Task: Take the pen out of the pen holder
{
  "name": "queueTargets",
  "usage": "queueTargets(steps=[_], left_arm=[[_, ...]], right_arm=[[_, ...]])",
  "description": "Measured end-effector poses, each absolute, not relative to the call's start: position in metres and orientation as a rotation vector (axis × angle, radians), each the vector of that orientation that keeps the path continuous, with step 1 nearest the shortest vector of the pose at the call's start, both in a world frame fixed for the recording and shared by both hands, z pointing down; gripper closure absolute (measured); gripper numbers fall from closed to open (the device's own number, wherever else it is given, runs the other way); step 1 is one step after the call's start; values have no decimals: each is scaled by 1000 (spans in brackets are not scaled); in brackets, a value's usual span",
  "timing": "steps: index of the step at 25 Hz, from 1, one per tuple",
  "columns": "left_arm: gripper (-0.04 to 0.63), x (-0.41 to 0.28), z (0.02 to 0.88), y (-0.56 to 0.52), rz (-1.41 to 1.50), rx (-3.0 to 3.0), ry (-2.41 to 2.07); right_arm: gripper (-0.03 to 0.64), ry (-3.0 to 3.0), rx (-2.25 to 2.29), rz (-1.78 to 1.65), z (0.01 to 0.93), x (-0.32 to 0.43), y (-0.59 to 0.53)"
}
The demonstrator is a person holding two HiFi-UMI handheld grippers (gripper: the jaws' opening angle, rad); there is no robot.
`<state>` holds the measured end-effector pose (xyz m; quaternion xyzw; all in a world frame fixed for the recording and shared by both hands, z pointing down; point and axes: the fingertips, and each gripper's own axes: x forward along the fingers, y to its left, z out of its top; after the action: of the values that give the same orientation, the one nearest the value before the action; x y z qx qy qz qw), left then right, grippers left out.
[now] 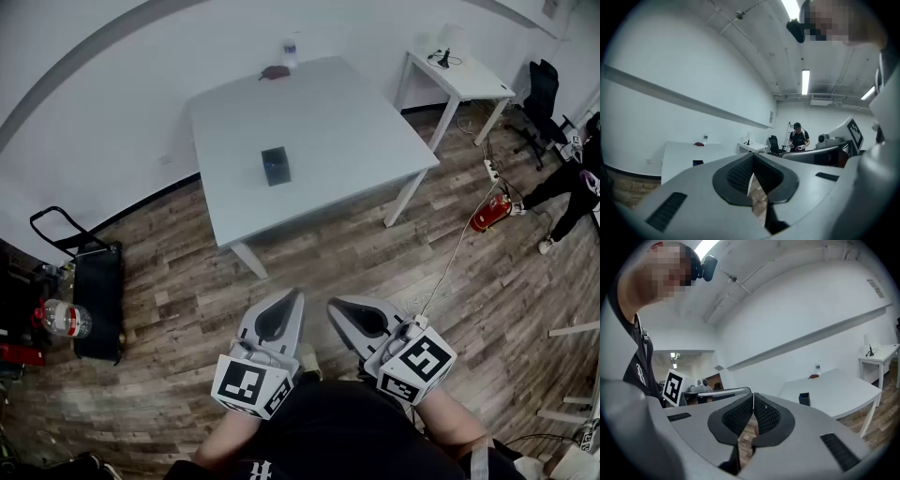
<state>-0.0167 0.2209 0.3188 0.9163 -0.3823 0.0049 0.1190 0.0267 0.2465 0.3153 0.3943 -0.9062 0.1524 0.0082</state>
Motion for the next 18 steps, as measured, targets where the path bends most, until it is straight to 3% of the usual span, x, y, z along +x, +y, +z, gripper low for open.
queueTargets(steps=[18], left_arm=[[589, -32, 337, 122, 61, 2655, -1133]], right_arm=[[601, -2827, 1234, 539, 328, 13, 145]])
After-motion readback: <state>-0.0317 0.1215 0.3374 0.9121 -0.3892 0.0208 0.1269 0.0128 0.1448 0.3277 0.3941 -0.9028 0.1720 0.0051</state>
